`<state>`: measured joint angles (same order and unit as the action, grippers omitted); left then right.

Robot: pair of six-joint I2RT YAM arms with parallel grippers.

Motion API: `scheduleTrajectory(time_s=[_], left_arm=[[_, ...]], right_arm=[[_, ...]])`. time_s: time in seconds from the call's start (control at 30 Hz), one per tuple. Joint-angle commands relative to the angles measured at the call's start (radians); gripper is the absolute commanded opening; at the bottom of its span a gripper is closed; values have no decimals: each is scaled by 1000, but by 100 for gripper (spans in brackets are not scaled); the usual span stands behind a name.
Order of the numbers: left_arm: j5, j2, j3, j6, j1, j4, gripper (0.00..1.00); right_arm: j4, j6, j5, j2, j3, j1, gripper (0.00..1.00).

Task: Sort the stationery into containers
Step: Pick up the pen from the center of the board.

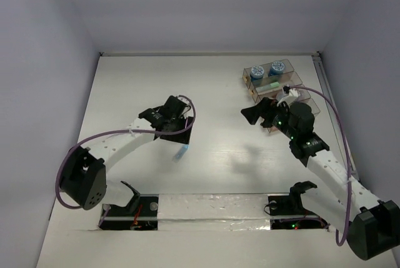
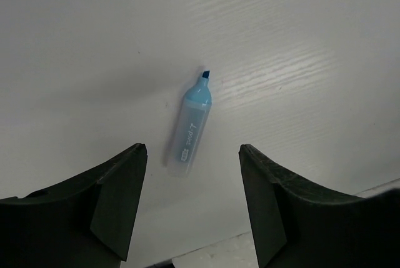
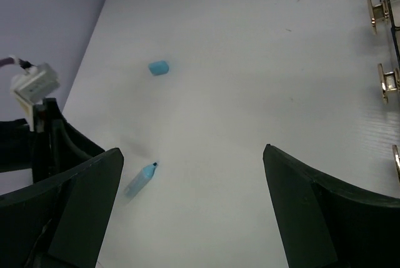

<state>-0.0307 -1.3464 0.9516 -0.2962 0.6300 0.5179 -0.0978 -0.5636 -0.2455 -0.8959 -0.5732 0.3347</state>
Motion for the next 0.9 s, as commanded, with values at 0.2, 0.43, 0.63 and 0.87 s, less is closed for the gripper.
scheduleTrajectory(time_s=[0.2,0.43,0.63,0.87], left_arm=[[0,-105,-48,-44,65,99,60],[-21,-168,-97,-43,74,100,59],[-23,-207,-68,-43,74,93,58],[-106,-295,-71,-4,74,64,36]], right_arm=[[-36,11,-112,60,-11,6,100],[-16,21,-101,121,-8,6,100],[-31,14,-127,115,-4,6,100],[-40,5,-124,115,3,6,92]])
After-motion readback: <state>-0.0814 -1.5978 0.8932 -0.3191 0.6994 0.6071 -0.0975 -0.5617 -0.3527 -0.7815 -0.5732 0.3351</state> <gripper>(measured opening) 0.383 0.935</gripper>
